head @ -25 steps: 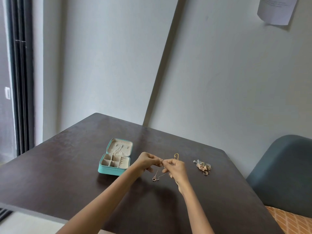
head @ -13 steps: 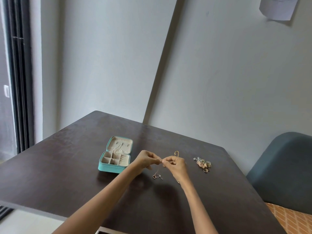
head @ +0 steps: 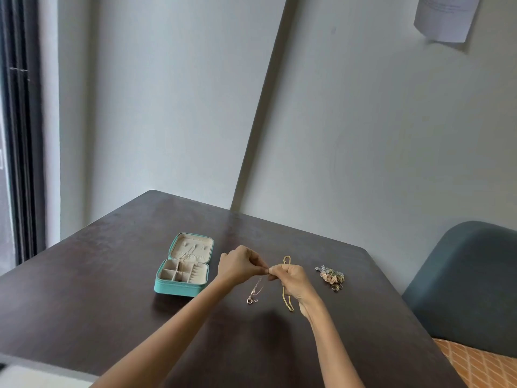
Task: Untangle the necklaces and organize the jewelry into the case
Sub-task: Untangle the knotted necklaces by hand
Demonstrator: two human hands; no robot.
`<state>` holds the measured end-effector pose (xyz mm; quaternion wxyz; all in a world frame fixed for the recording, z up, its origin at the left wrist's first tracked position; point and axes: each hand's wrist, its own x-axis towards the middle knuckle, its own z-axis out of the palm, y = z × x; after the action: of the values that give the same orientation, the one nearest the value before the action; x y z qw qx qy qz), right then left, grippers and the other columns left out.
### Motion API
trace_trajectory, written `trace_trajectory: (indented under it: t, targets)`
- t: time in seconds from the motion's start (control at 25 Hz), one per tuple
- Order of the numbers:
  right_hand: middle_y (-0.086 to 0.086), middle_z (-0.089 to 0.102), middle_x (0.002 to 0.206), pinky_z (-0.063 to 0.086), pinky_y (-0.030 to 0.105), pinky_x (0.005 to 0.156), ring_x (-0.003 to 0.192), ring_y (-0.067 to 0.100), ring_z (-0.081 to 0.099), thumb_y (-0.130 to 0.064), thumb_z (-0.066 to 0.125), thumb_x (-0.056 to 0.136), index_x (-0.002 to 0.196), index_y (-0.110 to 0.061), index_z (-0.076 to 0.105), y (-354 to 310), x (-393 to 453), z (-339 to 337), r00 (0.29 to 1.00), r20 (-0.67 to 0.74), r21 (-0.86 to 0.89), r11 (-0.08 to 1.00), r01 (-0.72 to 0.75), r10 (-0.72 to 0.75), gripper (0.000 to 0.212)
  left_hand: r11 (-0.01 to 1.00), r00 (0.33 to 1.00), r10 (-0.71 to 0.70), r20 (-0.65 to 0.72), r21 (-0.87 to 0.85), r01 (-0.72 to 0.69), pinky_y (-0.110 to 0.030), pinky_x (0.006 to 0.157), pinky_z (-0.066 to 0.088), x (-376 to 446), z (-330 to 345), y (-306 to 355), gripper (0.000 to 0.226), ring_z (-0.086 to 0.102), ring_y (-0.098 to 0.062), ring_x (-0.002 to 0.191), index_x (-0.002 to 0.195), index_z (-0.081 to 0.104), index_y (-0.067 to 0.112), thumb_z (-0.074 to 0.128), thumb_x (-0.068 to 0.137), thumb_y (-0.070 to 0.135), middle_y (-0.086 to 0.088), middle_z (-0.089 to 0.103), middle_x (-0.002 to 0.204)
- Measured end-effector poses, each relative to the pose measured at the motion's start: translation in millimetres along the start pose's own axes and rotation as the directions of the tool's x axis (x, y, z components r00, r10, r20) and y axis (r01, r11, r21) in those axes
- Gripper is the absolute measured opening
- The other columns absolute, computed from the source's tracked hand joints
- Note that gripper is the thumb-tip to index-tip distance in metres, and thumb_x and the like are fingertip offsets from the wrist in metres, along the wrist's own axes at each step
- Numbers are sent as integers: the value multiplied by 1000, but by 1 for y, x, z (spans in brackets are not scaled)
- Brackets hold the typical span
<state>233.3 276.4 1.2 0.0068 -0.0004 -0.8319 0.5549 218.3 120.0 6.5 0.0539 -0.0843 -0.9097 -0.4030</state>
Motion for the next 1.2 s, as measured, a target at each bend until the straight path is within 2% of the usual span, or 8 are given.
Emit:
trace_trajectory:
  t: [0.24, 0.36, 0.48, 0.68, 0.8, 0.92, 1.04, 1.2]
  targets:
    - [1, 64, 72, 40, 3, 69, 76, 5, 57, -8, 54, 89, 79, -3, 68, -2, 3, 11, 994, -54, 89, 991, 96, -92, 18, 919, 993, -63, 97, -381, 96, -34, 70, 46, -2, 4, 1, 20, 60, -11, 68, 59, 70, 31, 60, 50, 46, 6, 73, 69]
    - [-4, 67, 69, 39, 21, 90, 89, 9, 58, -10, 55, 87, 69, -11, 69, 1, 5, 15, 993, -67, 109, 989, 99, -92, 22, 864, 991, -43, 131, -493, 102, -17, 53, 42, -8, 0, 3, 13, 59, -9, 70, 61, 68, 23, 66, 74, 23, 1, 70, 70]
    - [-6, 68, 69, 39, 25, 90, 82, 6, 60, -10, 54, 88, 66, -16, 67, 2, 4, 14, 991, -63, 128, 984, 123, -115, 26, 823, 978, -31, 205, -550, 141, -12, 49, 40, -10, -7, 1, 13, 60, 1, 68, 77, 71, 15, 62, 87, 14, 6, 70, 71]
    - [-2, 70, 69, 41, 24, 95, 76, 3, 65, -7, 58, 89, 71, -8, 68, 9, 4, 8, 971, -92, 171, 957, 234, -221, 20, 795, 943, -91, 321, -547, 262, -17, 49, 25, -14, -14, -4, 24, 51, -2, 53, 94, 75, 21, 60, 88, 40, 8, 75, 88]
    - [0, 71, 73, 45, 26, 83, 75, 10, 61, -13, 64, 86, 72, -16, 72, 13, 6, 9, 962, -139, 94, 964, 248, -234, 17, 770, 956, -100, 278, -587, 251, -11, 42, 27, -17, -9, -1, 15, 52, 1, 48, 90, 73, 17, 63, 88, 28, 9, 72, 74]
    - [-12, 68, 66, 43, 21, 67, 63, -2, 55, -16, 67, 83, 64, -31, 69, 11, 8, 9, 948, -191, -76, 966, 246, -257, 24, 735, 964, -84, 254, -637, 231, -8, 37, 32, -21, -7, 4, 10, 55, 6, 42, 89, 67, 7, 59, 90, 13, 10, 67, 60]
    - [-11, 65, 65, 42, 25, 63, 64, 2, 55, -24, 65, 81, 61, -34, 64, 11, 9, 9, 945, -199, -219, 951, 217, -261, 23, 753, 963, -76, 260, -618, 226, -7, 37, 34, -21, -6, 7, 12, 56, 7, 43, 95, 65, 6, 57, 92, 13, 6, 66, 66]
    - [-10, 55, 63, 38, 27, 63, 62, 5, 47, -19, 58, 88, 66, -28, 59, 10, 9, 11, 959, -141, -196, 956, 216, -246, 24, 759, 972, -71, 225, -620, 199, -6, 39, 37, -21, -3, 7, 11, 56, 5, 48, 97, 65, 10, 56, 93, 14, 3, 61, 78]
